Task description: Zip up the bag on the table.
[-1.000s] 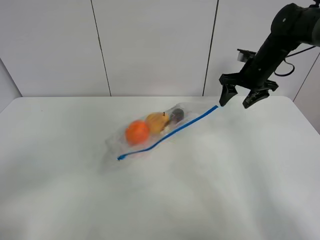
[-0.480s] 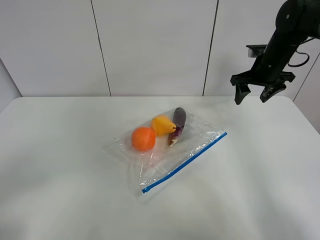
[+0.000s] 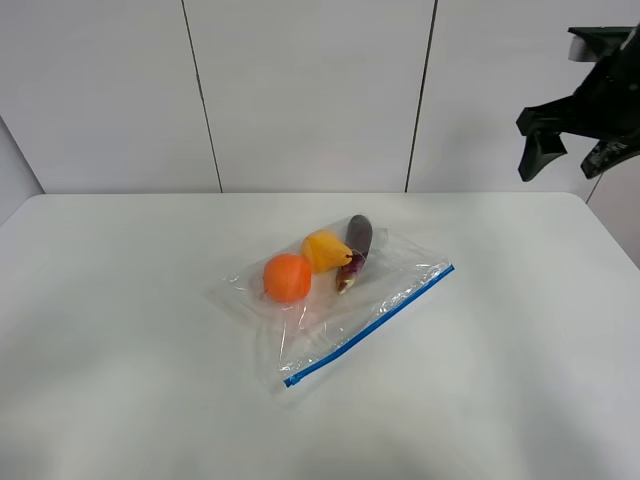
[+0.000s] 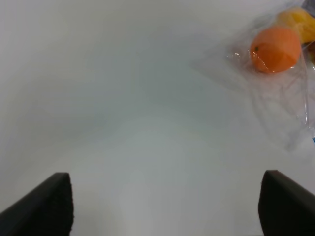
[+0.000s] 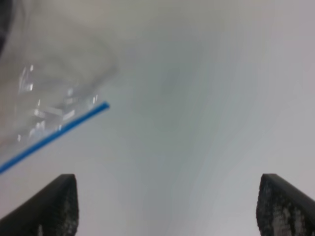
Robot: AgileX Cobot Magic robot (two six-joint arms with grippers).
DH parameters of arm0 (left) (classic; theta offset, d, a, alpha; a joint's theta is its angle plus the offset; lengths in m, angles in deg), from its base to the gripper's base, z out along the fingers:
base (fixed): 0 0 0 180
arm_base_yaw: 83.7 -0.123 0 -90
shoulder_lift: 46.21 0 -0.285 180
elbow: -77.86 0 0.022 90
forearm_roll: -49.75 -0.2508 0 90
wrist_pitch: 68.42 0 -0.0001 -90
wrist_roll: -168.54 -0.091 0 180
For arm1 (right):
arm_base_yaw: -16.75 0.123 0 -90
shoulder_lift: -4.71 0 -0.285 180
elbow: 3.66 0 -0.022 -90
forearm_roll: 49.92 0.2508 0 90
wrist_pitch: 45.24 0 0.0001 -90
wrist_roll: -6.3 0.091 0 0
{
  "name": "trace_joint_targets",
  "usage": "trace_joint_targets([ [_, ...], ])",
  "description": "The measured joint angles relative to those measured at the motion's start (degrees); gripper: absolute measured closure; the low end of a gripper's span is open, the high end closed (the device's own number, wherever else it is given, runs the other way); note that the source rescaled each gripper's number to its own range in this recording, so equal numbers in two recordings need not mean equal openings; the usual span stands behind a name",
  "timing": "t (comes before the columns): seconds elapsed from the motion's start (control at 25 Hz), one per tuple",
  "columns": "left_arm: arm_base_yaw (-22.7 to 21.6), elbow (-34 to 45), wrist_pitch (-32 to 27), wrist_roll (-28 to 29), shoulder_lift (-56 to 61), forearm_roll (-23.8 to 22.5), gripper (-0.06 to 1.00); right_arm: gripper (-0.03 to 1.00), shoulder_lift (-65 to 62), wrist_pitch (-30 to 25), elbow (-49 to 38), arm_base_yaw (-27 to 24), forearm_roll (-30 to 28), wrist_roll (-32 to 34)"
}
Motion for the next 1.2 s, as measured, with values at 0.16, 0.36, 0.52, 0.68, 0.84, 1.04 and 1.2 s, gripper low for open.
trace_joint_targets([
  [0.16,0.0,0.0,0.0,0.0,0.0,0.0,-0.06,0.06,-11.25,0.0,-11.21,0.0,-0.91,0.0],
  [0.36,0.0,0.0,0.0,0.0,0.0,0.0,-0.06,0.06,-25.92,0.0,-26.4,0.0,-0.91,0.0],
  [0.52,0.0,0.0,0.0,0.0,0.0,0.0,-0.06,0.06,-38.16,0.0,-38.95,0.0,-0.91,0.0],
  [0.68,0.0,0.0,0.0,0.07,0.0,0.0,-0.06,0.06,-52.39,5.1,-51.2,0.0,-0.91,0.0],
  [0.84,0.0,0.0,0.0,0.07,0.0,0.0,-0.06,0.06,-66.73,9.52,-61.66,0.0,-0.86,0.0],
  [1.04,0.0,0.0,0.0,0.07,0.0,0.0,-0.06,0.06,-81.04,10.42,-64.18,0.0,-0.81,0.05],
  [1.2,0.0,0.0,0.0,0.07,0.0,0.0,-0.06,0.06,-89.96,10.53,-64.24,0.0,-0.81,0.16],
])
